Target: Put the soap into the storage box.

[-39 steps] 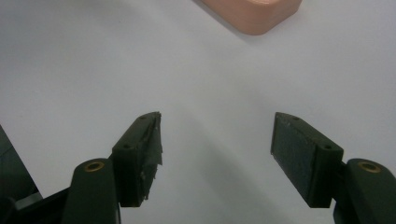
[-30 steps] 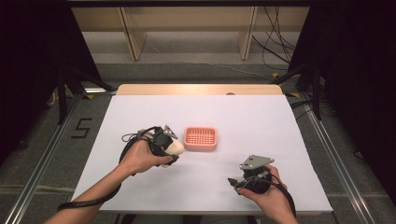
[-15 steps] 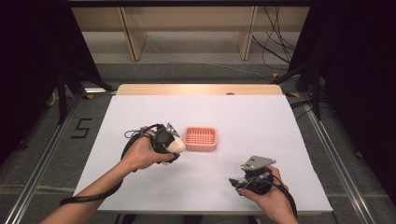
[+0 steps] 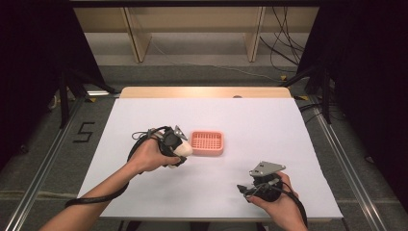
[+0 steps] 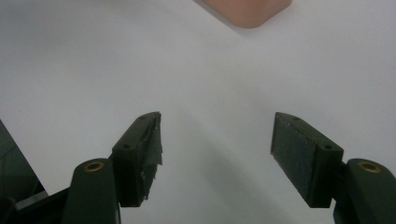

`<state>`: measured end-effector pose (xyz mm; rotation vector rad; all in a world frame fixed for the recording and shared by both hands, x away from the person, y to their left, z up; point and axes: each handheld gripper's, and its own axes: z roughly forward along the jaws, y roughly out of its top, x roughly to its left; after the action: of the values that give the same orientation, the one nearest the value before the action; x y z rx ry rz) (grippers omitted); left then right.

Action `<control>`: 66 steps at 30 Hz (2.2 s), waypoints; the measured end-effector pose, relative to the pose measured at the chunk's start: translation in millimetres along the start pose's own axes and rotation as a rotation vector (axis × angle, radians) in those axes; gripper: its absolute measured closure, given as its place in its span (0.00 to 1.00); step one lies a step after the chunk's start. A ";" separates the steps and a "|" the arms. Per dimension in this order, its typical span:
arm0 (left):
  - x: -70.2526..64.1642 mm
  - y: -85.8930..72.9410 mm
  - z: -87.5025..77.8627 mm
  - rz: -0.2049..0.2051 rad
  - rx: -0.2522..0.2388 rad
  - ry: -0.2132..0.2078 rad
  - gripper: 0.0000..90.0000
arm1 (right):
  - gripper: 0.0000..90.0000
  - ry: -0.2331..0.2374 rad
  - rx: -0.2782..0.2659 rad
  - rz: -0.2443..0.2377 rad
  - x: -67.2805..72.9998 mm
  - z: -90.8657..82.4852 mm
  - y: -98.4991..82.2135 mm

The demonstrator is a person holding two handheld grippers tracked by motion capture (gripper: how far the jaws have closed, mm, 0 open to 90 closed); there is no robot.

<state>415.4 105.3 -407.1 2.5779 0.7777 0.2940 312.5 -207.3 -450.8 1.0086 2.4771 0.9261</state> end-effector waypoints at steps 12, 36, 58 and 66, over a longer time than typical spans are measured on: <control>2.3 8.7 5.3 0.031 0.012 -0.001 0.55 | 0.38 -0.002 -0.003 0.026 1.2 -0.9 -1.7; 4.2 27.8 14.6 0.086 0.032 0.001 0.55 | 0.38 -0.002 0.003 0.039 0.2 -2.7 -2.9; 16.4 40.9 25.2 0.154 0.047 0.009 0.55 | 0.38 -0.003 -0.005 0.023 -1.2 -2.6 -4.1; 19.8 46.0 29.8 0.169 0.047 0.013 0.55 | 0.38 -0.004 -0.004 0.027 -1.3 -3.1 -4.3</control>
<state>463.0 71.9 -410.8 2.6930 0.5784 0.3474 309.6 -211.9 -451.3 1.0442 2.4626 0.9364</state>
